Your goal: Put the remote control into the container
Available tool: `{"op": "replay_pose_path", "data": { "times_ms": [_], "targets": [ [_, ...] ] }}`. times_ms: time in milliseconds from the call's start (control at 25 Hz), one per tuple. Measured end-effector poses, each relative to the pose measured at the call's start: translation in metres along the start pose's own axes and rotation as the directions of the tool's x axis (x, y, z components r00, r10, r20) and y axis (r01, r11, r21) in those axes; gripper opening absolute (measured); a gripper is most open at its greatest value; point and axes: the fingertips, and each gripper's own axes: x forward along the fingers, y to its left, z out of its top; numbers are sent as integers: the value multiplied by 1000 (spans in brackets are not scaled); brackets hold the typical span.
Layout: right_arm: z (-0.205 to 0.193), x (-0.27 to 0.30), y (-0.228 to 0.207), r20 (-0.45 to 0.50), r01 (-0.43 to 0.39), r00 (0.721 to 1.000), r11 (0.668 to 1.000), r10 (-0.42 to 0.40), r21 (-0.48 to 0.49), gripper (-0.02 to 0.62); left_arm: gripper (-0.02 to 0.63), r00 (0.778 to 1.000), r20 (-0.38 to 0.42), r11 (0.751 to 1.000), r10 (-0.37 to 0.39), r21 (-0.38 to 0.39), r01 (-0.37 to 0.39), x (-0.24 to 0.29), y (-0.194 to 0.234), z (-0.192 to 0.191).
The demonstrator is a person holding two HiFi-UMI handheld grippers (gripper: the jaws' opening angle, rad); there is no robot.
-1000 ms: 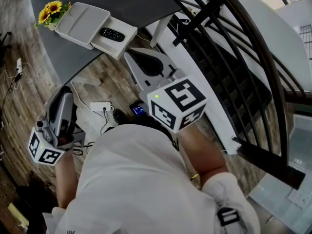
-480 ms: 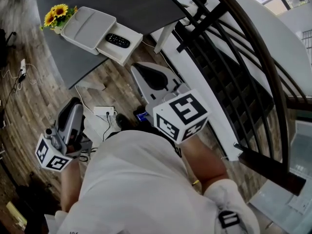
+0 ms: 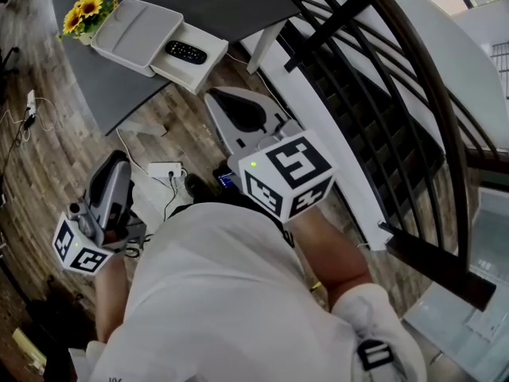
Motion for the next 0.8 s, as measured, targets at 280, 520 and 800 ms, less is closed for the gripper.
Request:
{"op": "replay_pose_path", "data": {
  "times_ms": [280, 520, 800],
  "targets": [
    [4, 2, -6, 5, 4, 1000, 1000, -4, -4, 2, 63, 1000, -4, 1000, 3, -3, -3, 5, 2, -1],
    [7, 2, 1, 11, 1, 1000, 1000, -1, -20, 2, 63, 1000, -1, 1000, 3, 4, -3, -1, 1, 2],
    [9, 2, 1, 14, 11, 1000, 999, -11, -41, 2, 63, 1000, -4, 1000, -4, 4, 4, 0, -1, 3]
  ]
}}
